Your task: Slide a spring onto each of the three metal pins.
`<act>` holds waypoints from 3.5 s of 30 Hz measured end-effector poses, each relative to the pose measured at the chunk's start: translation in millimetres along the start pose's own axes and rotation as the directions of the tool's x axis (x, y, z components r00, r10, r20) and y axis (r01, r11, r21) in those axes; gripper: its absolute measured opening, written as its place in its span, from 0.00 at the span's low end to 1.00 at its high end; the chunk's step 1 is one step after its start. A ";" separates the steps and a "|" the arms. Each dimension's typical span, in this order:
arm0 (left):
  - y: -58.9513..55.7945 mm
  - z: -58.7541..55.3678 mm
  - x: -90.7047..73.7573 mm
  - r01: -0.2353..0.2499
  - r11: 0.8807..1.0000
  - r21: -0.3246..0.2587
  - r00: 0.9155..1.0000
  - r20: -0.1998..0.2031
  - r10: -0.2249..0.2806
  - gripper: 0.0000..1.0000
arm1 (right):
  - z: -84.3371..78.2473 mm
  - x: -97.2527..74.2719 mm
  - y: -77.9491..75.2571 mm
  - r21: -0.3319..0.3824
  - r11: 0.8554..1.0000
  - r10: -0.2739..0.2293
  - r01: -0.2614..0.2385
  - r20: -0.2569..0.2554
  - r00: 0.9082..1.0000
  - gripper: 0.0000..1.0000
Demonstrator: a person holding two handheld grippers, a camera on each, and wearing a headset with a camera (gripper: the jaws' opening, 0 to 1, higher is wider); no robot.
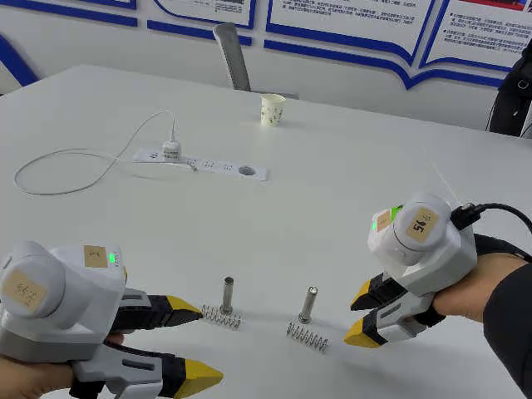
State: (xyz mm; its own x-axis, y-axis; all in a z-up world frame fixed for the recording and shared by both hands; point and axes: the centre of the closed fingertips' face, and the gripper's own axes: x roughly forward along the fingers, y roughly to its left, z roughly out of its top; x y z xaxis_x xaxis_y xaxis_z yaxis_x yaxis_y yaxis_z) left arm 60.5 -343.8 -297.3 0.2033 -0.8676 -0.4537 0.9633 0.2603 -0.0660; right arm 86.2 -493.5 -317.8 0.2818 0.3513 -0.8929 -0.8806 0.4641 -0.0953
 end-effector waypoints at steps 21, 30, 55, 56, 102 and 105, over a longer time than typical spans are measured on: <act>-0.7 -1.3 0.9 0.001 1.000 -0.001 1.000 -0.001 -0.001 0.47 | 8.0 24.8 15.7 0.030 0.999 0.035 -0.035 0.013 0.999 0.21; -1.2 -2.2 1.6 0.003 1.000 -0.001 1.000 -0.003 -0.003 0.46 | 4.5 31.2 16.5 0.038 0.999 0.035 -0.035 0.000 0.999 0.18; -2.5 -3.3 2.3 0.005 1.000 -0.007 1.000 -0.009 -0.005 0.46 | 3.0 41.2 18.6 0.040 0.998 0.052 -0.051 -0.027 0.998 0.12; -2.5 -3.4 2.4 0.006 1.000 -0.006 1.000 -0.009 -0.006 0.46 | 2.9 41.3 19.2 0.041 0.998 0.056 -0.055 -0.027 0.998 0.12; -12.7 4.7 15.7 0.059 0.996 0.071 0.998 -0.029 -0.057 0.44 | 27.3 13.7 52.7 -0.061 0.991 0.117 -0.116 0.001 0.993 0.11; -12.7 5.7 16.7 0.066 0.994 0.084 0.997 -0.036 -0.063 0.44 | 31.7 11.3 55.4 -0.079 0.989 0.124 -0.123 0.005 0.992 0.11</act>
State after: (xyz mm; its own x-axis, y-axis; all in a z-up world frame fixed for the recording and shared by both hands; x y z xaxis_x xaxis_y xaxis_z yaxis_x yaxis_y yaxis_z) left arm 52.6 -363.9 -299.0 0.1361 -0.8663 -0.4805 0.9858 0.1664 -0.0208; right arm 52.7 -438.0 -319.3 0.1724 0.4103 -0.8955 -0.9359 0.3517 -0.0190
